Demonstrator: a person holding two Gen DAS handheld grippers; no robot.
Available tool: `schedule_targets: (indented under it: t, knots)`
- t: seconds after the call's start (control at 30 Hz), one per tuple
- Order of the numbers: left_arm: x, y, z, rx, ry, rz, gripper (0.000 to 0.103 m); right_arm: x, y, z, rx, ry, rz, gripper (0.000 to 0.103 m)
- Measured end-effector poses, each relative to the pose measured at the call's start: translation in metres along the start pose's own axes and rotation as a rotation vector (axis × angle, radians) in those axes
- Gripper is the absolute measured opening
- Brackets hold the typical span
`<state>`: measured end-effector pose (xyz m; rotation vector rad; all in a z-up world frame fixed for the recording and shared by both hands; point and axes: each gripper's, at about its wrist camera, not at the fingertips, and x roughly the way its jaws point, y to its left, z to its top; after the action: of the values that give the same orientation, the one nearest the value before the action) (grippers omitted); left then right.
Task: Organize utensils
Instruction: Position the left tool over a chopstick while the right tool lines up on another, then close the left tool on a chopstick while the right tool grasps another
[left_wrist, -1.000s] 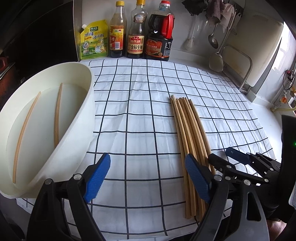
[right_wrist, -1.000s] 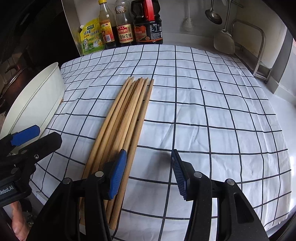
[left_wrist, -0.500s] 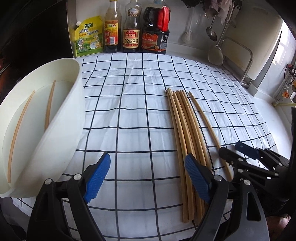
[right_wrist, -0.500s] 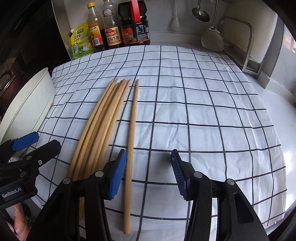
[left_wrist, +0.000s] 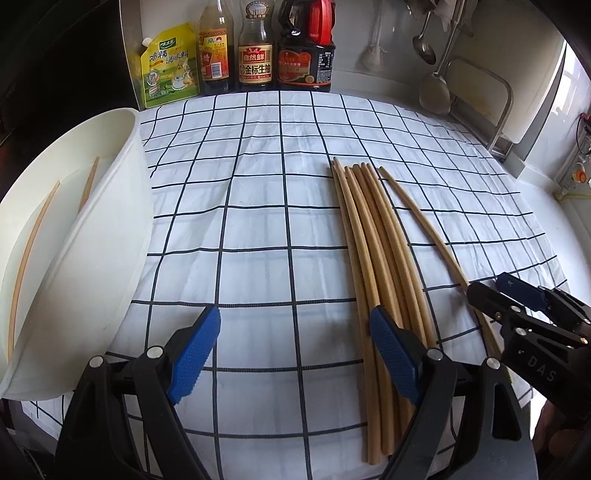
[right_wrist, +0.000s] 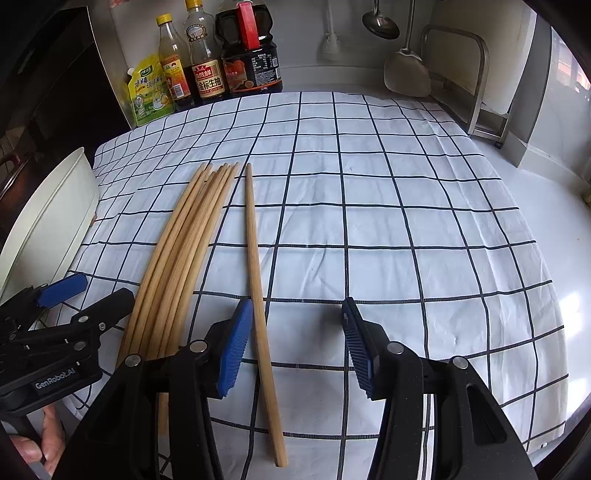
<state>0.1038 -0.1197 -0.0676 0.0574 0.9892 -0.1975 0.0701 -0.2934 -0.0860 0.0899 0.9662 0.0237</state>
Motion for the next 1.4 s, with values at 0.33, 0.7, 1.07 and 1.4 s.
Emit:
schedule_targets:
  t: [0.33,0.7,1.07,1.4]
  knots:
    - [0.01,-0.004,0.002,0.017,0.022,0.035,0.085,0.001,0.001,0.0,-0.009,-0.005,0.002,0.048]
    - [0.014,-0.006,0.008,0.013,0.008,0.041,0.079,0.007,0.016,-0.001,-0.106,-0.037,-0.062,0.048]
    - [0.005,-0.017,0.003,0.068,-0.023,0.0,0.028,0.007,0.023,-0.003,-0.145,-0.05,-0.04,0.027]
    - [0.003,-0.01,0.002,0.045,-0.004,-0.033,0.007,0.006,0.016,0.001,-0.097,-0.043,0.006,0.006]
